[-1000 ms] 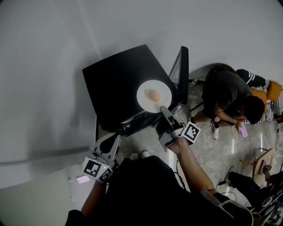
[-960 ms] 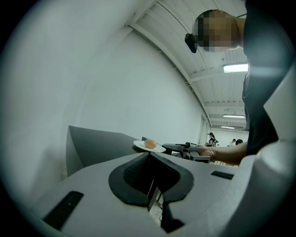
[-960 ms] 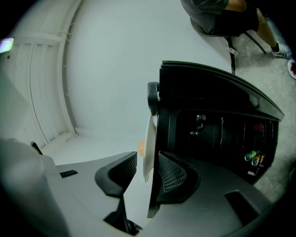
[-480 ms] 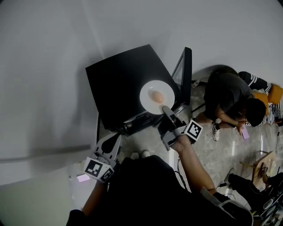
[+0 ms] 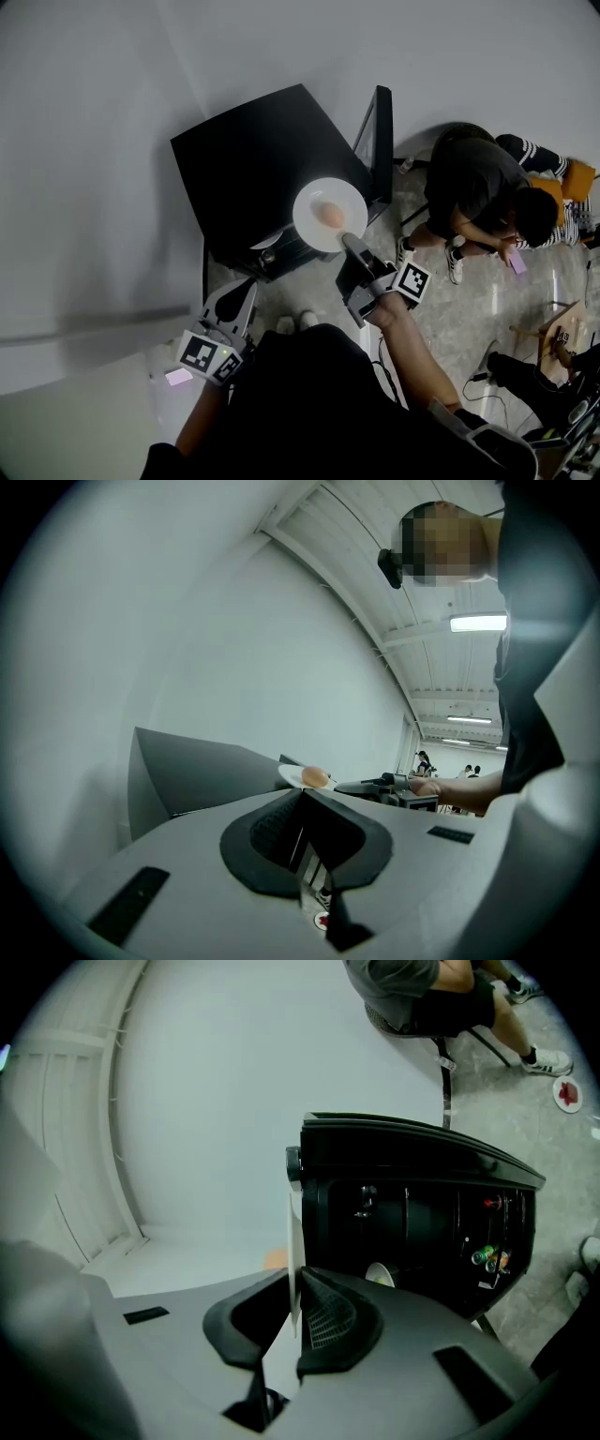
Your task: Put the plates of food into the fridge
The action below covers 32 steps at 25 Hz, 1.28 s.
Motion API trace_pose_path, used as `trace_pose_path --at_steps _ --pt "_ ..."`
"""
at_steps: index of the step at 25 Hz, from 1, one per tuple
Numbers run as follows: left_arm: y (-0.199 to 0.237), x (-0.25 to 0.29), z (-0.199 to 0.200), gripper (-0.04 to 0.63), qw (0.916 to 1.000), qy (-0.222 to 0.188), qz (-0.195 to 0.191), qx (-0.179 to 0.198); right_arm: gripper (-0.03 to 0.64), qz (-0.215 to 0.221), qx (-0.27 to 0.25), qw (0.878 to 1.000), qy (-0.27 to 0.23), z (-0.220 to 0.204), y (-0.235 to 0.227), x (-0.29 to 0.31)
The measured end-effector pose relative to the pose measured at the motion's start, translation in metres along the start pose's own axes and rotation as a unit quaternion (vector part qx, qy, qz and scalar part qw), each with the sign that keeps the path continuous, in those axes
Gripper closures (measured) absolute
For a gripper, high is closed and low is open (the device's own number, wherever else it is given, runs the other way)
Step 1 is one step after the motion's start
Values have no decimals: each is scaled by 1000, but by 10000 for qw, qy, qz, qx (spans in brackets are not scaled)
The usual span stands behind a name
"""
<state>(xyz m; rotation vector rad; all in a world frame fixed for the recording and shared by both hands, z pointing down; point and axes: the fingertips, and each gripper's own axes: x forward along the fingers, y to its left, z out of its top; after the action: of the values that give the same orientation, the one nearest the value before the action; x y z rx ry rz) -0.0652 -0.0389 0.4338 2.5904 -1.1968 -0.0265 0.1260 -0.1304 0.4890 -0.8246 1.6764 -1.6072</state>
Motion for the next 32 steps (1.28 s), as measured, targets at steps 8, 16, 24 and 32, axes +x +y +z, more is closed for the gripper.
trace_pose_path --at_steps 8,16,24,32 --pt "8 14 -9 571 9997 113 -136 -171 572 -168 114 9998 -29 -2 -15 -13" --pt "10 13 -18 571 9993 267 -133 -231 572 -376 262 9989 -13 -8 -36 -25" --pt "1 -8 -21 571 9993 269 -23 -249 572 -652 203 9977 27 -17 -66 -35" --pt "2 -7 -20 572 9994 308 38 -177 572 -878 161 9960 48 -4 -102 -26"
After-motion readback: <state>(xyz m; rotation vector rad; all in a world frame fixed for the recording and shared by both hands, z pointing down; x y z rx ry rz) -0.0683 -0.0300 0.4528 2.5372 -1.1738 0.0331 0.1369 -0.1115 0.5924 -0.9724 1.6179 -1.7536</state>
